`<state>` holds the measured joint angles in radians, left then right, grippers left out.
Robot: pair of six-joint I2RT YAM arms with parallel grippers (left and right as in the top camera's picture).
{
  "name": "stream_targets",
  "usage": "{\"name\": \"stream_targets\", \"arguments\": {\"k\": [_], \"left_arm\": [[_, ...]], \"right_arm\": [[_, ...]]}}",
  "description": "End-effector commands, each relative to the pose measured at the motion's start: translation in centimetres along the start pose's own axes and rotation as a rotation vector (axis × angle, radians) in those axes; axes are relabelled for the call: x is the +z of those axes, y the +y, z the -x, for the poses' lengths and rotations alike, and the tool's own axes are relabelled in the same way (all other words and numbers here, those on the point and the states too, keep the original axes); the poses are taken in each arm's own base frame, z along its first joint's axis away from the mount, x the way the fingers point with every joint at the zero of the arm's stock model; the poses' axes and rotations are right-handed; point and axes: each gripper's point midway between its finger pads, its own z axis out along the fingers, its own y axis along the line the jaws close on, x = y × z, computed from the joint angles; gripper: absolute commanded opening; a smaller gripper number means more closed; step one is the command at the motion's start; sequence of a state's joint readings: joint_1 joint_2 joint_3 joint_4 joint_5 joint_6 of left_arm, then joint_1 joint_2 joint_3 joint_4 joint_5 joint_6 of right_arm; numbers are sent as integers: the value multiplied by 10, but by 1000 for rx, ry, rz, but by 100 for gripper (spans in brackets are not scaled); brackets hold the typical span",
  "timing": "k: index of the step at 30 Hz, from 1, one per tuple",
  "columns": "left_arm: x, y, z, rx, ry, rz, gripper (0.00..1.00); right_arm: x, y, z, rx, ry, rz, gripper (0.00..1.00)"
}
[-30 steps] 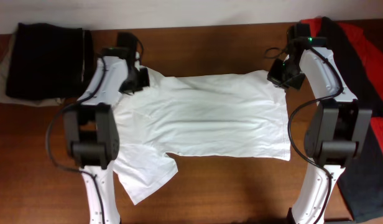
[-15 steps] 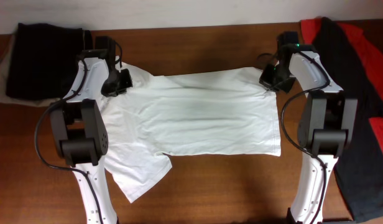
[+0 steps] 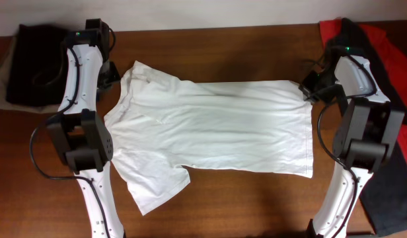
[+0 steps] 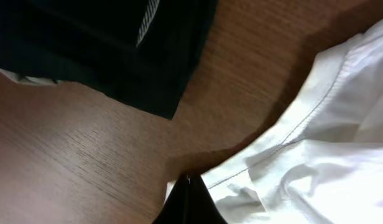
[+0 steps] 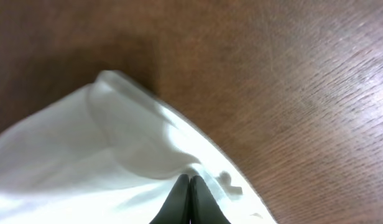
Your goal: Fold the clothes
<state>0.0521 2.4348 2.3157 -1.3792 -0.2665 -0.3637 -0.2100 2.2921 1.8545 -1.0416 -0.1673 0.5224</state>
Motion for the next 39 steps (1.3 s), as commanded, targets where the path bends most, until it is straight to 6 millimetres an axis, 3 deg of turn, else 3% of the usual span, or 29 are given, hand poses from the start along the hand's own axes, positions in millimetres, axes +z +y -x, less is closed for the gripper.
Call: {"name": "stream_targets", "arguments": {"k": [1,3,6,8,10,14,16,20,24,28,32,33,34,35,36,37,38,39], "left_arm": [[-12,-32,10,75,-53,-124,0],[-21,-68,14,185,-99,-249,0],[-22,-99,11,228,-130,-269,0],[-5,-118,-2,262,-87,-282,0],[16,-125,-4,267,-65,-274,0],[54,-138,-2,269,-57,-270,0],[65,-134,0,260,-53,-253,0],[78,-85,9,125,-26,-126,0],[82,-67,14,102,-23,-90,0],[63,-56,27,96,-71,-37,0],[3,-47,49,74,-151,-66,0],[-10,-45,52,68,-170,-72,0],[-35,-40,56,59,-204,-86,1],[-61,-34,55,53,-232,-97,9],[-81,-29,53,50,-254,-110,25],[-112,-29,44,52,-280,-171,82],[-122,-30,40,56,-281,-200,99],[-152,-43,31,72,-295,-330,99]], "right_arm": [[-39,76,-17,-335,15,394,4],[-45,110,-32,-523,-1,515,7],[-27,132,-42,-596,-72,365,19],[-16,125,-35,-500,-139,192,18],[-11,124,-33,-500,-146,174,14],[30,111,-29,-440,-106,123,12],[38,96,-22,-386,-110,65,11],[72,64,-14,-289,-65,-6,6],[70,45,5,-193,-100,-36,4],[27,51,22,-188,-194,-56,4],[-47,41,27,-153,-303,-102,5],[-63,39,27,-150,-331,-114,9],[-101,33,25,-143,-394,-136,51],[-136,31,18,-148,-433,-119,99],[-166,27,6,-144,-449,-92,99],[-195,25,-12,-145,-445,-43,99],[-209,25,-26,-151,-435,-13,99],[-233,23,-53,-147,-405,44,99]]}}
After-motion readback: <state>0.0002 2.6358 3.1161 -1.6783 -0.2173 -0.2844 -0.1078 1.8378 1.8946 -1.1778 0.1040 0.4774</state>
